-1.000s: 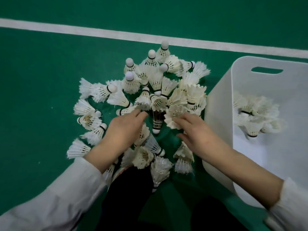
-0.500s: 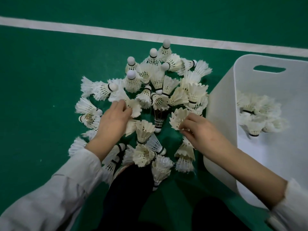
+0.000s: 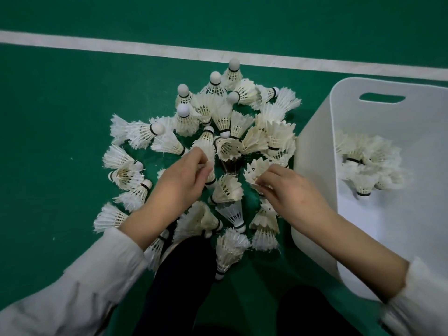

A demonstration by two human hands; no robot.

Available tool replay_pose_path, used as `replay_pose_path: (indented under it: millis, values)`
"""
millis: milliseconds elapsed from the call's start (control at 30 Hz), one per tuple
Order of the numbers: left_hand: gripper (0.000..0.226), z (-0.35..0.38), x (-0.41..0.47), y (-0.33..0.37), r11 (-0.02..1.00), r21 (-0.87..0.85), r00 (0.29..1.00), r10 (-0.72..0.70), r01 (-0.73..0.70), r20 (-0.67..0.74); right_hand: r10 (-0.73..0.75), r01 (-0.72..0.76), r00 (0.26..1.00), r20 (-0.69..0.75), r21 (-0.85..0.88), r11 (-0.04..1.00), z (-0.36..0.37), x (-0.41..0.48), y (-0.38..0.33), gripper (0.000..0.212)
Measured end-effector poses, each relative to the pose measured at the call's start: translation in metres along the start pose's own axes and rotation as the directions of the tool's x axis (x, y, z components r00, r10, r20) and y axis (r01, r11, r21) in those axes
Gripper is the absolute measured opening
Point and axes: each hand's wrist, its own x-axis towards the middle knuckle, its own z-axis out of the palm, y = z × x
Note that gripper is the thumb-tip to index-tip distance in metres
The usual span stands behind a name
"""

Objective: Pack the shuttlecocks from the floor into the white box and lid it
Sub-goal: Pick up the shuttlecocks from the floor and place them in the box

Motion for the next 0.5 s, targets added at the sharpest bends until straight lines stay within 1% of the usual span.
replay_pose_path:
  millis: [33, 133, 200, 233, 267, 300, 367, 433, 500]
  values:
    - [0.015, -0.002, 0.000, 0.004, 1.000, -0.012, 1.000, -0.009, 0.008, -0.024, 0.005, -0.005, 1.000, -0.004, 0.002, 1.000, 0.000, 0.000, 0.000, 0.012]
    - [0.019, -0.011, 0.001, 0.013, 0.999, 0.023, 0.995, -0.021, 0.024, -0.099, 0.009, -0.009, 1.000, -0.021, 0.003, 1.000, 0.001, 0.001, 0.001, 0.010]
    - [0.020, -0.015, 0.003, 0.018, 1.000, 0.015, 0.996, -0.026, 0.027, -0.085, 0.010, -0.010, 1.000, -0.021, -0.001, 1.000, 0.001, 0.000, 0.001, 0.010]
    - [0.020, -0.016, 0.004, 0.020, 0.999, 0.022, 0.999, -0.034, 0.035, -0.028, 0.013, -0.013, 1.000, -0.020, -0.002, 1.000, 0.002, 0.000, 0.002, 0.010]
    - [0.020, -0.016, 0.005, 0.020, 0.997, 0.065, 0.997, -0.040, 0.036, 0.065, 0.016, -0.016, 1.000, -0.020, -0.001, 1.000, 0.001, 0.000, 0.002, 0.011]
    - [0.023, -0.015, 0.005, 0.020, 0.990, 0.139, 0.983, -0.044, 0.018, 0.180, 0.020, -0.020, 1.000, -0.020, -0.001, 1.000, 0.001, 0.000, 0.002, 0.011]
    - [0.035, -0.008, 0.004, 0.016, 0.959, 0.277, 0.926, -0.058, -0.052, 0.374, 0.024, -0.024, 0.999, -0.023, -0.004, 1.000, 0.001, 0.000, 0.001, 0.012]
    - [0.045, 0.000, 0.001, 0.010, 0.924, 0.366, 0.886, -0.079, -0.106, 0.456, 0.028, -0.028, 0.999, -0.025, -0.005, 1.000, 0.001, 0.000, 0.001, 0.013]
    - [0.047, 0.007, -0.001, 0.004, 0.894, 0.427, 0.880, -0.087, -0.138, 0.466, 0.026, -0.026, 0.999, -0.023, -0.006, 1.000, 0.002, -0.001, 0.001, 0.012]
